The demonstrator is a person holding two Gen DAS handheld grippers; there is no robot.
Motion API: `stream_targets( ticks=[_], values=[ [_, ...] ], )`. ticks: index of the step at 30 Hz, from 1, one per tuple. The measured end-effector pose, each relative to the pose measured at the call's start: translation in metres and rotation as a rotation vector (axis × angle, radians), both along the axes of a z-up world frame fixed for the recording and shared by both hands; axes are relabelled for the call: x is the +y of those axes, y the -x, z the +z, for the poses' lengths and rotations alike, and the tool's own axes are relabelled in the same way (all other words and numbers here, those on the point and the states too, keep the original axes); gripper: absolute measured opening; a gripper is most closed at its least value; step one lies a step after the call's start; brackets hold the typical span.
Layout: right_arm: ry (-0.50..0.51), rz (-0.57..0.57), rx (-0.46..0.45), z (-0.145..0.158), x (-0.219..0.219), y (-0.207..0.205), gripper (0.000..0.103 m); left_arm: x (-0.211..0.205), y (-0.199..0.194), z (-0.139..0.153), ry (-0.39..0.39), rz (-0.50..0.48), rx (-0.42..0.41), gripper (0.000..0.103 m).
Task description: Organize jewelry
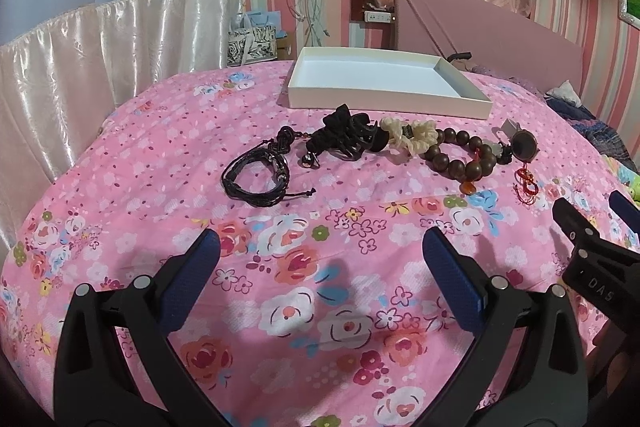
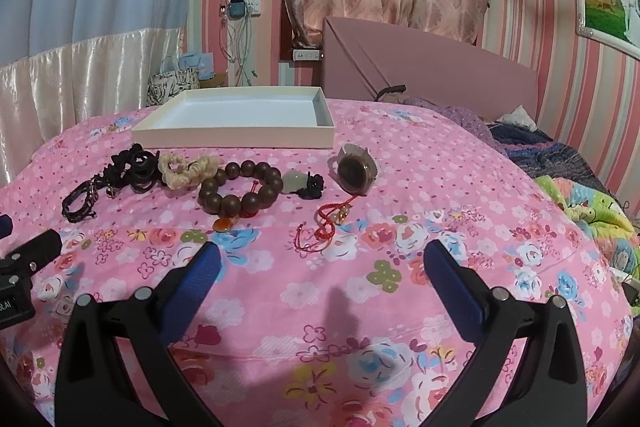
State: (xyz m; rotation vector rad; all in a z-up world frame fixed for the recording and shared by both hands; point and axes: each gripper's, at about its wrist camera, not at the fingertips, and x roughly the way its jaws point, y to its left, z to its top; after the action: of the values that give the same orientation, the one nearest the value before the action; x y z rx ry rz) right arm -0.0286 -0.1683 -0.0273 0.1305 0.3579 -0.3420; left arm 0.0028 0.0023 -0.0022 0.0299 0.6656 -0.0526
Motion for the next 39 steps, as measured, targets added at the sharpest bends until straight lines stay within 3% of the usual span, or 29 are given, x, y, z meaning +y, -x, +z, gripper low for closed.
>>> stream_targets(
  ticks=[11,39],
  values=[
    [0.003,-0.011,-0.024,0.001,0.001,0.006,0.101,-0.005,0.002,-0.001,-0.01,-0.012,-0.007,0.1],
    [-0.017,0.025,0.053,-0.004,0.0,-0.009,0.101,-0.004,-0.008,-0.013,-0.026,-0.009,0.069,0.1]
  ],
)
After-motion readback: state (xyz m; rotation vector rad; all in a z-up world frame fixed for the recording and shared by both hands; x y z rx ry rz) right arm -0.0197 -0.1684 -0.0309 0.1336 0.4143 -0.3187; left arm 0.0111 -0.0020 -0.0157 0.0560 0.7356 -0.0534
